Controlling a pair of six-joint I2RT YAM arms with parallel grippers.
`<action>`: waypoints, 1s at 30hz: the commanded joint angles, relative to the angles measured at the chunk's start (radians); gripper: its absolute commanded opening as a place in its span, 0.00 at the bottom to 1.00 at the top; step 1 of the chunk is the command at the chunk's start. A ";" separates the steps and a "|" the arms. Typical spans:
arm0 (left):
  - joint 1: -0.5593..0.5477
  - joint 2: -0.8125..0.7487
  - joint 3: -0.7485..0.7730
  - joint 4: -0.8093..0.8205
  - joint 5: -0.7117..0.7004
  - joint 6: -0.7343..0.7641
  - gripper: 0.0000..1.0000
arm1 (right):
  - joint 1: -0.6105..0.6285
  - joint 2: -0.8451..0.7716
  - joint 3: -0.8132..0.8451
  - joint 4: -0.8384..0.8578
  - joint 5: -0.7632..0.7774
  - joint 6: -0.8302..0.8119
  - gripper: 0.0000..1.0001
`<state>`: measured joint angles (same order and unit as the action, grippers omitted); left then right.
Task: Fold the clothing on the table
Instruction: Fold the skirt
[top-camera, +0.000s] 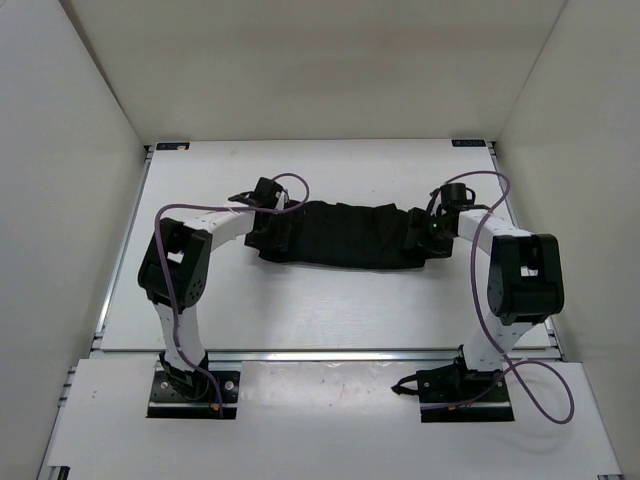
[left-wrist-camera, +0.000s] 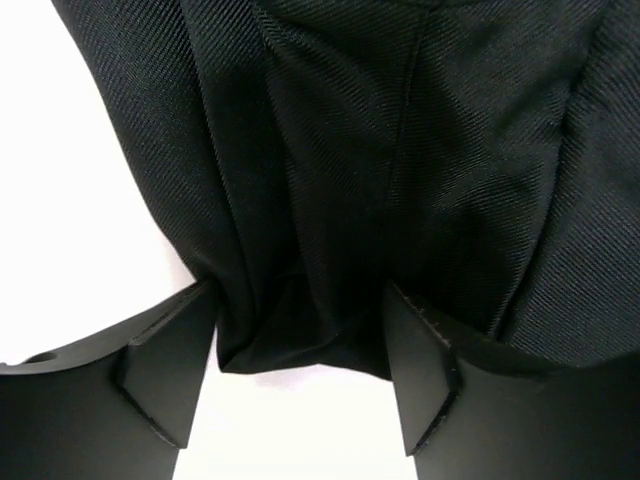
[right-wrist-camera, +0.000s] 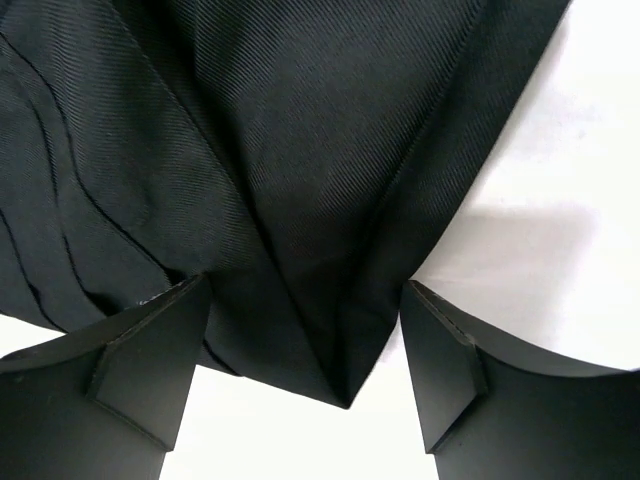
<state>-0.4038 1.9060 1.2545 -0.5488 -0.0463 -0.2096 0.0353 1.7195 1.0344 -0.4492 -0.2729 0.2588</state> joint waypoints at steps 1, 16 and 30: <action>0.019 -0.064 -0.003 -0.022 0.043 -0.016 0.81 | 0.009 0.026 0.020 0.030 -0.011 -0.001 0.73; 0.094 -0.078 0.103 0.021 0.028 -0.014 0.94 | -0.015 0.034 0.047 0.014 -0.002 -0.056 0.69; 0.065 -0.007 0.066 0.079 0.065 -0.039 0.68 | -0.031 0.055 0.076 -0.002 -0.008 -0.078 0.23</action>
<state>-0.3317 1.9095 1.3285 -0.4992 -0.0067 -0.2409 0.0158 1.7538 1.0645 -0.4488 -0.2867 0.1989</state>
